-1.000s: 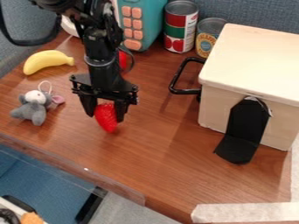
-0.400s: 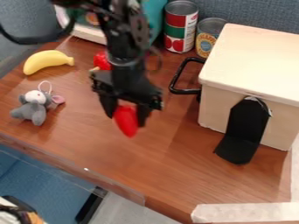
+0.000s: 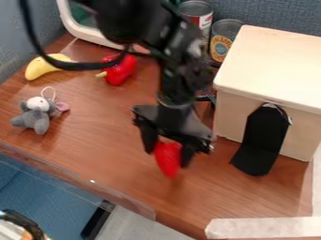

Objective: Move the red object near the black object

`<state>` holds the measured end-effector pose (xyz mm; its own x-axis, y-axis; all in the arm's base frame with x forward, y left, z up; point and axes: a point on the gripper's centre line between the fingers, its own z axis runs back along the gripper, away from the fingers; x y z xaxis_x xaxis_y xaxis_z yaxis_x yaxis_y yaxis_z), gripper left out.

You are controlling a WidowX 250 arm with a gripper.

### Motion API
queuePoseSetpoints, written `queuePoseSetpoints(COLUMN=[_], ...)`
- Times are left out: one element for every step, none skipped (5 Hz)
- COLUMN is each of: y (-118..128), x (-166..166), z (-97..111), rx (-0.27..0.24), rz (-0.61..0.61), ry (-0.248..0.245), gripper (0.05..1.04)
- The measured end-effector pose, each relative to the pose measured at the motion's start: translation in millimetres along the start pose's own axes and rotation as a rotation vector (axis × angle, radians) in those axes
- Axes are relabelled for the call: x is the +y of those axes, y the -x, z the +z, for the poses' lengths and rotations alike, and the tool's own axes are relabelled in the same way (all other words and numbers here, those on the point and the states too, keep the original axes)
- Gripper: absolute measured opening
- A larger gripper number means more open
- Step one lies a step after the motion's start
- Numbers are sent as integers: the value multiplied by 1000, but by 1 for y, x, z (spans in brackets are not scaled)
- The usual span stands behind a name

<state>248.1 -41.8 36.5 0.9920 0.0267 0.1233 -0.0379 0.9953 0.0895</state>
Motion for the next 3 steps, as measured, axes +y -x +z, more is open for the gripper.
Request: queuePoseSetpoints(y=[1, -3, -5], x=[-11, -9, -7], z=[-12, -15, -16], rx=[58, 62, 69], rz=[12, 25, 34], ry=[27, 30, 36], gripper=[757, 757, 808])
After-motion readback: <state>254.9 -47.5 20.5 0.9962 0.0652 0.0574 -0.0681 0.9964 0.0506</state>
